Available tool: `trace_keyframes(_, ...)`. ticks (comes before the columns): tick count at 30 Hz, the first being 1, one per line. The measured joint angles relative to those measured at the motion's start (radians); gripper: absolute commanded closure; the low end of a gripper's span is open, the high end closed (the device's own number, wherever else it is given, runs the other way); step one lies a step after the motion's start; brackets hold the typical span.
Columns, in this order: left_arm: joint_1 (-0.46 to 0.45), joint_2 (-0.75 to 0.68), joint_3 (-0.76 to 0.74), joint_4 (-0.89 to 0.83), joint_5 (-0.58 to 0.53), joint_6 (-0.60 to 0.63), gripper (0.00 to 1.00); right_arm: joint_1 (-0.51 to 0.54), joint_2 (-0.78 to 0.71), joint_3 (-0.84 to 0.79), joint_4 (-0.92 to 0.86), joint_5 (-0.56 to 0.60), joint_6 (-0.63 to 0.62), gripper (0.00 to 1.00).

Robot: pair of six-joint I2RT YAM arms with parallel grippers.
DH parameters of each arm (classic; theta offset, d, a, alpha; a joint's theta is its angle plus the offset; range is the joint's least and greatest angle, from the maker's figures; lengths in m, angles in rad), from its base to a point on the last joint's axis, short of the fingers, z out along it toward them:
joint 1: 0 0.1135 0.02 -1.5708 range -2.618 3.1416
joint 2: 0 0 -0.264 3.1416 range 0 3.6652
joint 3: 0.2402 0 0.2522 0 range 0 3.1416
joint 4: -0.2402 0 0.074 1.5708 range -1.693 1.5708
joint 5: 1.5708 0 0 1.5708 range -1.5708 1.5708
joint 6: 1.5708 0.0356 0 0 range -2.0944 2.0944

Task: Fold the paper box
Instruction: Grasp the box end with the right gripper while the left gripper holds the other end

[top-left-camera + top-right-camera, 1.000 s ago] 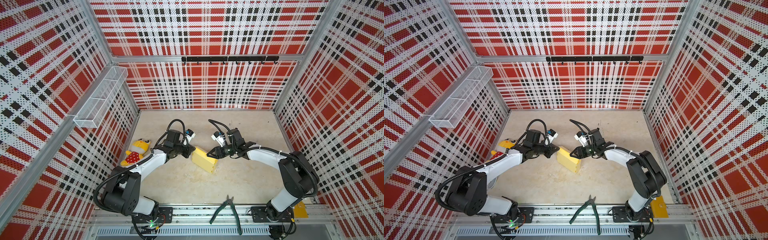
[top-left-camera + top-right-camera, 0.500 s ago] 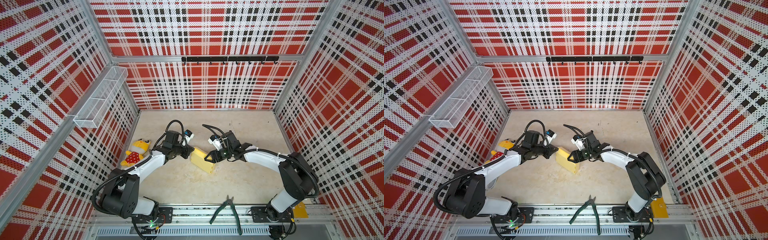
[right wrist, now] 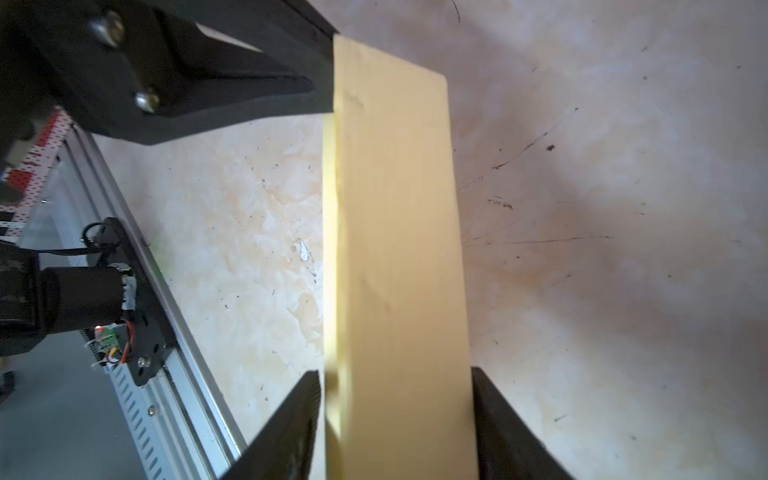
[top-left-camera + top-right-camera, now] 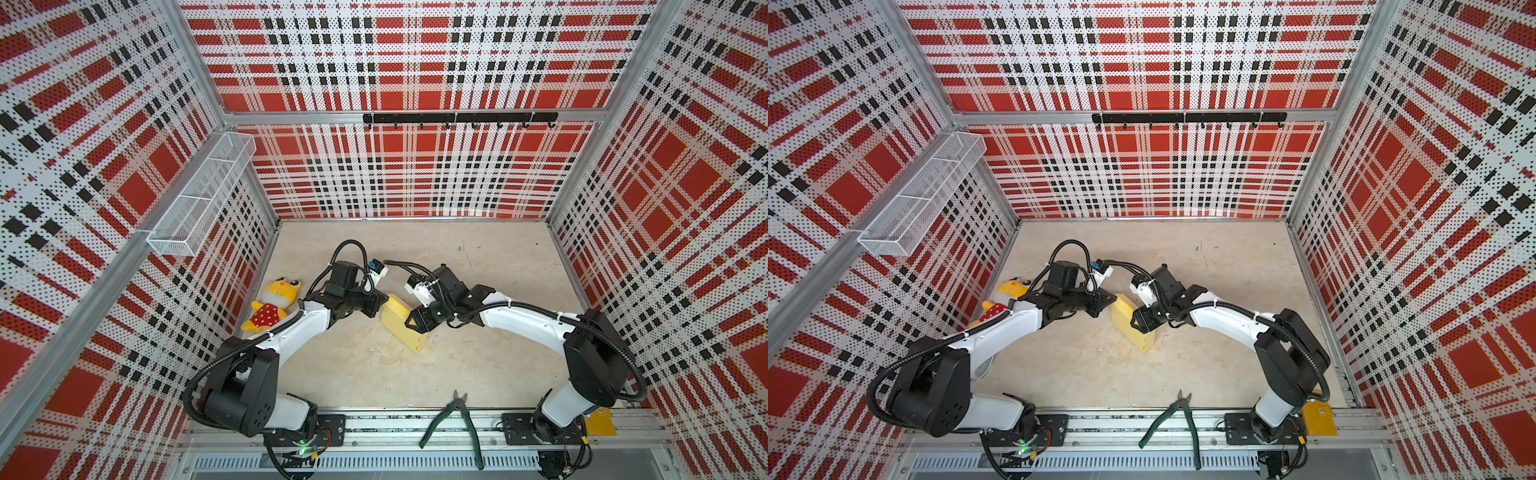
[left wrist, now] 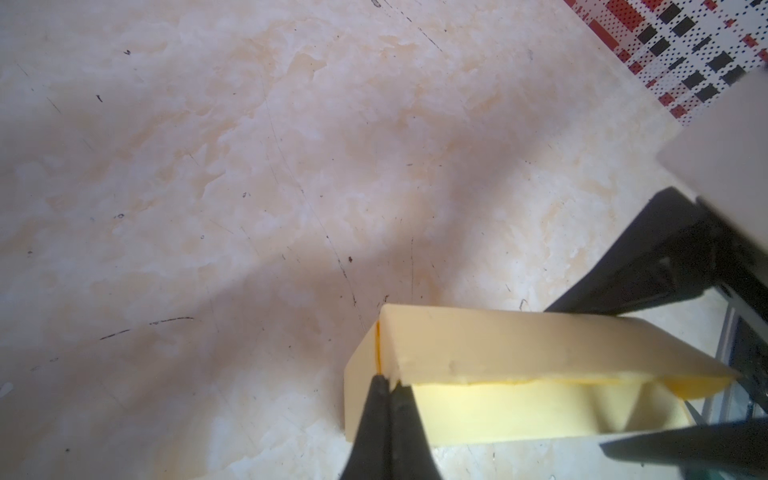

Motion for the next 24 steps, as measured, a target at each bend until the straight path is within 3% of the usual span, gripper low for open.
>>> trace_keyframes(11, 0.002, -0.002, 0.000, 0.002, -0.006, 0.000, 0.99, 0.033, 0.040, 0.071, -0.086, 0.101, -0.035, 0.60)
trace_keyframes(18, 0.008, -0.002, -0.012, 0.003, -0.005, -0.008, 0.70, 0.044, 0.042, 0.082, -0.100, 0.165, -0.069, 0.61)
trace_keyframes(24, 0.034, -0.019, -0.008, -0.051, 0.021, -0.011, 0.64, 0.048, 0.042, 0.083, -0.102, 0.243, -0.106, 0.61)
